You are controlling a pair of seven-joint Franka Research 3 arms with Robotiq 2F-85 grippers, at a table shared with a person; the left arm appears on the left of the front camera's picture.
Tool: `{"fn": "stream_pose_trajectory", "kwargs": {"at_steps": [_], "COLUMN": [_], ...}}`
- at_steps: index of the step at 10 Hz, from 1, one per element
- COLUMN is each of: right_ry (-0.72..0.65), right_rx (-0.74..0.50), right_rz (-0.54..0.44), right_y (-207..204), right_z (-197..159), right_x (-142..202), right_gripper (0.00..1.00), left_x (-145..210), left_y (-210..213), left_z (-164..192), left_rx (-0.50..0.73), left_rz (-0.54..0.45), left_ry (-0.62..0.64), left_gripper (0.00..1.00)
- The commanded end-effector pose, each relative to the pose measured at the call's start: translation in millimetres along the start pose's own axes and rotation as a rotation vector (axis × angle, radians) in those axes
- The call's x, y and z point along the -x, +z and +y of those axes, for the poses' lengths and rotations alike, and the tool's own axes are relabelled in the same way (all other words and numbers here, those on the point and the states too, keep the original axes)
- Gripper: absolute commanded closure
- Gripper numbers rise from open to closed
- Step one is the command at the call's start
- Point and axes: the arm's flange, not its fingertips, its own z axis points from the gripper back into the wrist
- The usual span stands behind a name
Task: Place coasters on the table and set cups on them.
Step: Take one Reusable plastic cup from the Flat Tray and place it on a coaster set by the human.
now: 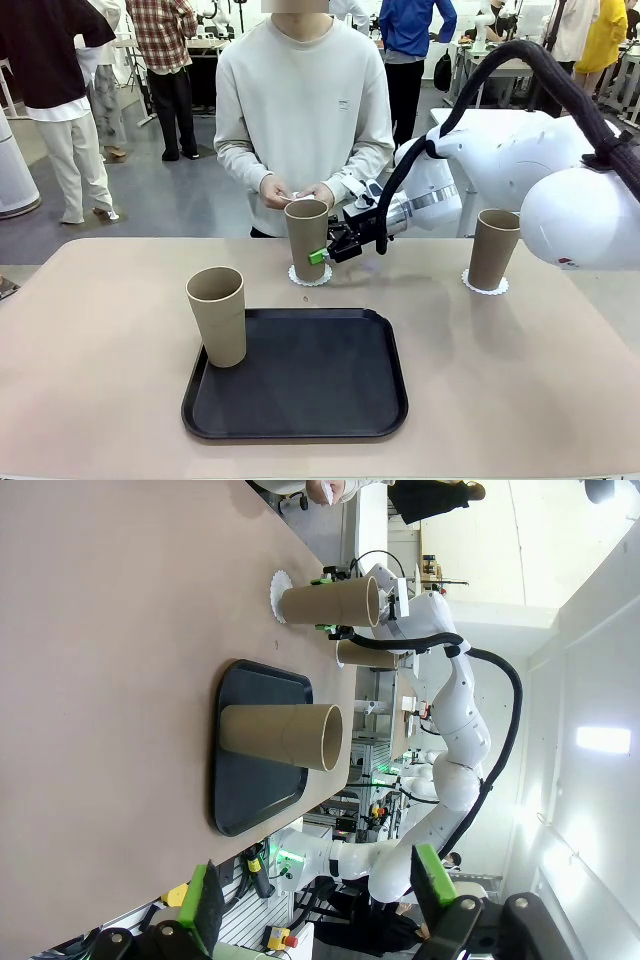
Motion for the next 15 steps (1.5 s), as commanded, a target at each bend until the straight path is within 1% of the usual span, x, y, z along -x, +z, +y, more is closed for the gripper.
{"fn": "stream_pose_trajectory", "kwargs": {"at_steps": [1,4,7,9,11,15], "right_ry": [0.018,0.031,0.032,0.024,0.018,0.009], "right_rx": [-0.051,-0.04,-0.005,-0.004,-0.004,-0.019], "right_rz": [0.004,0.008,-0.018,-0.026,-0.027,0.023], "right_y": [1,2,9,11,12,13], "right_z": [-17,-20,-23,-24,-25,-25], "right_x": [2,4,6,8,8,2], "right_gripper": [0.18,0.18,0.18,0.18,0.0,0.0], "left_x": [0,0,0,0,0,0], "left_y": [2,2,2,2,2,2], "left_z": [-2,-2,-2,-2,-2,-2], "left_rx": [0.022,0.022,0.022,0.022,0.022,0.022], "left_rz": [-0.005,-0.005,-0.005,-0.005,-0.005,-0.005], "left_ry": [-0.007,-0.007,-0.007,-0.007,-0.007,-0.007], "left_gripper": [0.0,0.0,0.0,0.0,0.0,0.0]}}
